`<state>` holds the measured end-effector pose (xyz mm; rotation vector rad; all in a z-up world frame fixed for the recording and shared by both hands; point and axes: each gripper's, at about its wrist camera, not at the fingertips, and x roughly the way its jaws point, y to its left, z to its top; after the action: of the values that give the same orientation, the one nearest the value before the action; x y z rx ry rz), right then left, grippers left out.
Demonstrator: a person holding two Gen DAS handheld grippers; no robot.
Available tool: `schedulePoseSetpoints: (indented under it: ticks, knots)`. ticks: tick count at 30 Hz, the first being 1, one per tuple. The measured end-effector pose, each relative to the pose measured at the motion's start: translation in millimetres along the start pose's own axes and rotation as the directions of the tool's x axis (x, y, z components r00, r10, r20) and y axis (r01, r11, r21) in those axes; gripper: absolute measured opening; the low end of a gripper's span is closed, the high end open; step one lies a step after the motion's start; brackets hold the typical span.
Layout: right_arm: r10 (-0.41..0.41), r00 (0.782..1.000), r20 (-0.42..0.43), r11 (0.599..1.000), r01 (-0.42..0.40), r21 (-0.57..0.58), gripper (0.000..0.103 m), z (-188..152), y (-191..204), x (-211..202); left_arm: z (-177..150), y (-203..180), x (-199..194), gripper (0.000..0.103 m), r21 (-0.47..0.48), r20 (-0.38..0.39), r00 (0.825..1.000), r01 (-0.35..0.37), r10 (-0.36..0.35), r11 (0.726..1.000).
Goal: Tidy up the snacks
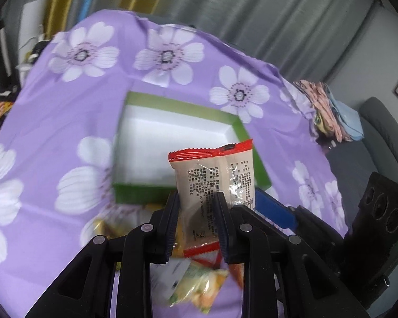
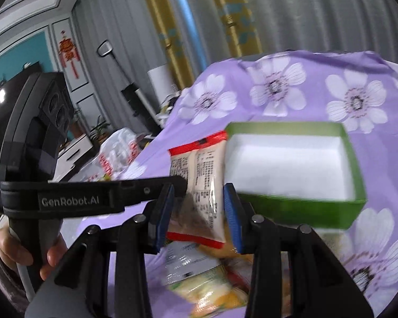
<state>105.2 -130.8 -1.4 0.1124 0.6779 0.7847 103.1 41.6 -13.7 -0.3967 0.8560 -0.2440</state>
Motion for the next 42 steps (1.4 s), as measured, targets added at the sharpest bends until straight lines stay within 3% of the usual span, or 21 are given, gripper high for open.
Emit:
schedulePoseSetpoints:
  ticks: [2, 4, 8, 11, 12, 14, 16, 18, 24, 30, 33, 36, 37, 38, 42]
  knots:
    - [0.018, 1.000, 0.003, 1.000, -0.018, 0.013, 0.022, 6.1, -12.4, 4.0, 7.3, -6.4, 11.1, 0.020, 0.013, -0.010, 1.000, 0.008, -0.008, 1.000]
    - [-0.015, 1.000, -0.002, 1.000, 0.015, -0.019, 0.017, 10.9, -16.0, 10.4, 16.7, -7.9, 29.5, 0.017, 0.006, -0.025, 1.000, 0.008, -0.008, 1.000]
    - [-0.085, 0.995, -0.043, 0.996, 0.086, 0.002, 0.017, 26.4, -52.0, 46.3, 38.1, 8.8, 83.7, 0.017, -0.099, -0.096, 0.993, 0.063, -0.072, 0.993]
    - [-0.113, 0.984, -0.136, 0.989, 0.124, 0.077, 0.020, 25.6, -80.4, 72.6, 40.2, 17.5, 100.1, 0.017, -0.139, -0.119, 0.991, 0.041, -0.058, 0.989]
    - [-0.105, 0.984, -0.141, 0.989, 0.118, 0.089, 0.023, 23.0, -84.0, 69.9, 39.0, 18.3, 92.8, 0.017, -0.129, -0.094, 0.994, 0.050, -0.062, 0.990]
    - [-0.062, 0.990, -0.126, 0.991, 0.076, 0.112, 0.058, 16.3, -84.6, 52.6, 34.4, 19.3, 69.4, 0.020, -0.088, -0.034, 0.999, 0.030, -0.034, 0.996]
    - [-0.031, 0.994, -0.100, 0.993, 0.043, 0.112, 0.067, 9.2, -80.7, 31.0, 28.0, 24.0, 52.9, 0.042, -0.060, -0.039, 0.999, 0.014, -0.017, 0.998]
    - [-0.028, 0.994, -0.109, 0.996, 0.037, 0.082, 0.067, 2.6, -73.0, 20.9, 16.8, 28.3, 42.6, 0.052, -0.043, -0.067, 0.998, -0.013, 0.010, 0.999]
    - [0.021, 0.967, -0.255, 0.995, 0.004, 0.097, 0.066, -30.4, -63.1, 31.2, -10.9, 17.3, 53.8, 0.052, -0.030, -0.173, 0.985, 0.020, -0.025, 0.999]
    - [0.031, 0.945, -0.324, 0.997, -0.007, 0.075, 0.066, -46.7, -55.9, 43.3, -27.1, 8.5, 74.5, 0.052, -0.022, -0.251, 0.968, -0.009, 0.003, 1.000]
    - [0.049, 0.927, -0.371, 0.993, -0.005, 0.118, 0.066, -50.0, -64.1, 59.0, -28.7, 9.8, 81.4, 0.052, -0.035, -0.272, 0.962, -0.014, 0.004, 0.999]
    - [0.088, 0.929, -0.359, 0.989, -0.039, 0.141, 0.059, -50.0, -67.1, 63.2, -27.6, 10.0, 82.7, 0.049, -0.031, -0.266, 0.964, -0.022, 0.013, 0.999]
    - [0.099, 0.928, -0.359, 0.987, -0.046, 0.153, 0.053, -50.1, -67.4, 64.3, -27.1, 10.3, 83.1, 0.042, -0.034, -0.266, 0.964, -0.021, 0.011, 0.999]
    - [0.112, 0.929, -0.353, 0.985, -0.056, 0.165, 0.045, -50.6, -67.3, 65.2, -27.0, 10.0, 84.5, 0.041, -0.031, -0.271, 0.963, -0.017, 0.008, 0.999]
    - [0.100, 0.936, -0.337, 0.988, -0.053, 0.145, 0.041, -53.0, -62.6, 63.6, -28.3, 15.9, 84.9, 0.041, -0.064, -0.268, 0.963, 0.019, -0.035, 0.998]
